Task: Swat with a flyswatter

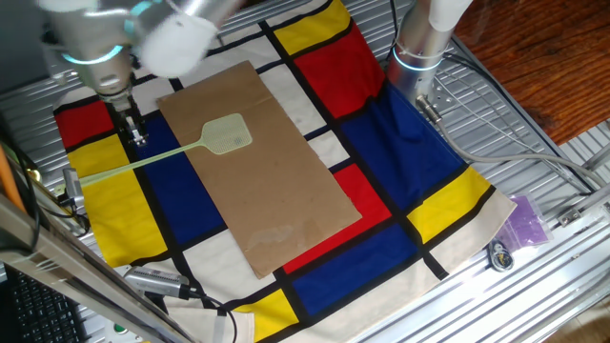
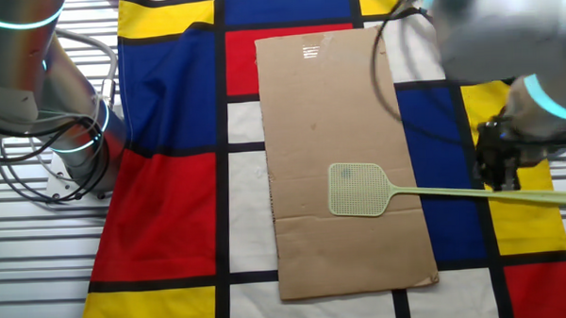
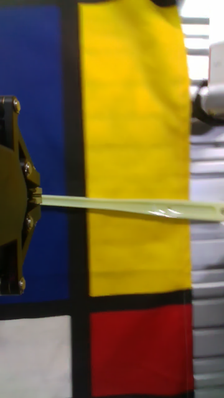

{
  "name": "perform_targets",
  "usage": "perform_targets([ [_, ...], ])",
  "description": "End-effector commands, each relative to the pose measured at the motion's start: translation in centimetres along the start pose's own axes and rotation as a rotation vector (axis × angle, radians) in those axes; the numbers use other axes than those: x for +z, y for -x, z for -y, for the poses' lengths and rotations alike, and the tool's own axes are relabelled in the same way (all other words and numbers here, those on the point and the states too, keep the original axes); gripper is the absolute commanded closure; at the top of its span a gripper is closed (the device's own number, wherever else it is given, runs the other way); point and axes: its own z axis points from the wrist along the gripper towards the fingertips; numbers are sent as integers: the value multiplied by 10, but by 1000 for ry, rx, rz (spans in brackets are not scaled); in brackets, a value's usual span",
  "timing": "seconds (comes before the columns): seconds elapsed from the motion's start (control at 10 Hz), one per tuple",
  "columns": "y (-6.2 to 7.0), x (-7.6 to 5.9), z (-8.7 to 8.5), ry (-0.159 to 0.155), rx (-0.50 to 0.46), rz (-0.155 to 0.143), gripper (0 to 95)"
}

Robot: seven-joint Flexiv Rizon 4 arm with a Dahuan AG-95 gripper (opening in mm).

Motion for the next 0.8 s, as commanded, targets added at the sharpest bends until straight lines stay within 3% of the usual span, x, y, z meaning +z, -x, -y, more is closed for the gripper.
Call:
perform_targets([
  [0.1, -44, -20, -12, 6, 43, -81, 950],
  [0.2, -65, -22, -12, 6, 45, -73, 950],
  [0.4, -95, -29, -6, 3, 72, -65, 950],
  [0.6, -123, -33, 4, 7, 75, -3, 950],
  [0.7, -128, -30, 8, 13, 97, 16, 950],
  [0.8, -131, -26, 11, 30, 117, 56, 950],
])
